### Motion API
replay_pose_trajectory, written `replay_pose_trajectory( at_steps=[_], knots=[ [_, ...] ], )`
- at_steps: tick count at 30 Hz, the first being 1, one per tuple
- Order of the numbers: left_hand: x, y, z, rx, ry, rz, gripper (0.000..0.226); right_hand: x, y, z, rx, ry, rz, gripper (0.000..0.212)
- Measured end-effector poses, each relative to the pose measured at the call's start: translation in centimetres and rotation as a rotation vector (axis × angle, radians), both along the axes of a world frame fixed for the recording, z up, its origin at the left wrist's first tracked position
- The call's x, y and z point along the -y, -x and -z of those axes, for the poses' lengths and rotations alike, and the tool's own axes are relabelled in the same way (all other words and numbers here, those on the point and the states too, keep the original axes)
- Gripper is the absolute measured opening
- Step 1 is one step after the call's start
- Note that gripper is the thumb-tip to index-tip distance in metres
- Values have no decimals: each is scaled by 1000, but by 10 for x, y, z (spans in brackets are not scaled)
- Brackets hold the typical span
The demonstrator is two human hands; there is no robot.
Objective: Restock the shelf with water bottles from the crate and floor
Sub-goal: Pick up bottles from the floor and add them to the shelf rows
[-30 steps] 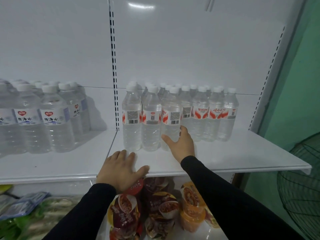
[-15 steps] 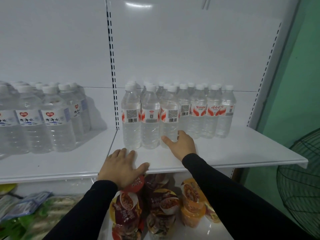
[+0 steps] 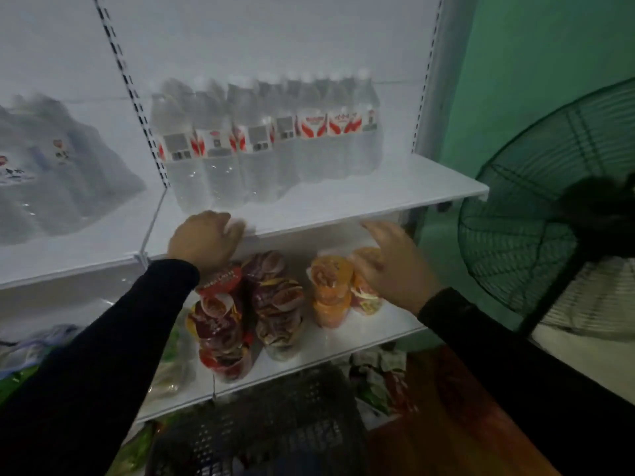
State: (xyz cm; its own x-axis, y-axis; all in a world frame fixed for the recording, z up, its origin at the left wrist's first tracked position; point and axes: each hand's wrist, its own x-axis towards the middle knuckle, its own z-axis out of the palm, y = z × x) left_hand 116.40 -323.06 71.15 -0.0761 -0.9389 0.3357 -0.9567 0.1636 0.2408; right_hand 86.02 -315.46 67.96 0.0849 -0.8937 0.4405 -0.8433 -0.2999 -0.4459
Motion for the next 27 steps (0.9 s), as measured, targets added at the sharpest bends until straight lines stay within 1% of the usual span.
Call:
replay_pose_trajectory(
  at_steps=[2, 4, 6, 9, 12, 14, 17, 21, 24, 25, 27],
  knots=[
    [-20, 33, 7, -59, 73, 123, 52, -25, 30, 17, 15, -47, 30, 58],
    [-45, 73, 22, -100, 46, 238, 57, -51, 61, 37, 35, -82, 71, 57],
    [-69, 116, 48, -108, 21, 347, 60, -78, 93, 60, 34, -145, 129, 60],
    [-108, 185, 105, -114, -102, 499, 68, -118, 145, 94, 12, -255, 201, 63],
    [-151, 253, 163, -163, -286, 559, 65, -156, 195, 133, 4, -360, 296, 63],
    [-173, 297, 200, -151, -394, 598, 61, -176, 226, 167, 26, -388, 330, 62],
    [-197, 349, 271, -79, -587, 671, 53, -206, 267, 237, 52, -505, 364, 62],
    [-229, 396, 381, 0, -829, 673, 55, -250, 303, 355, 91, -781, 383, 68],
    [-251, 418, 481, 66, -999, 678, 44, -282, 317, 457, 90, -990, 388, 58],
    [-258, 423, 518, 86, -1032, 678, 44, -293, 320, 492, 105, -1050, 399, 57],
    [-269, 429, 596, 164, -1096, 691, 49, -311, 323, 564, 141, -1107, 435, 55]
  ],
)
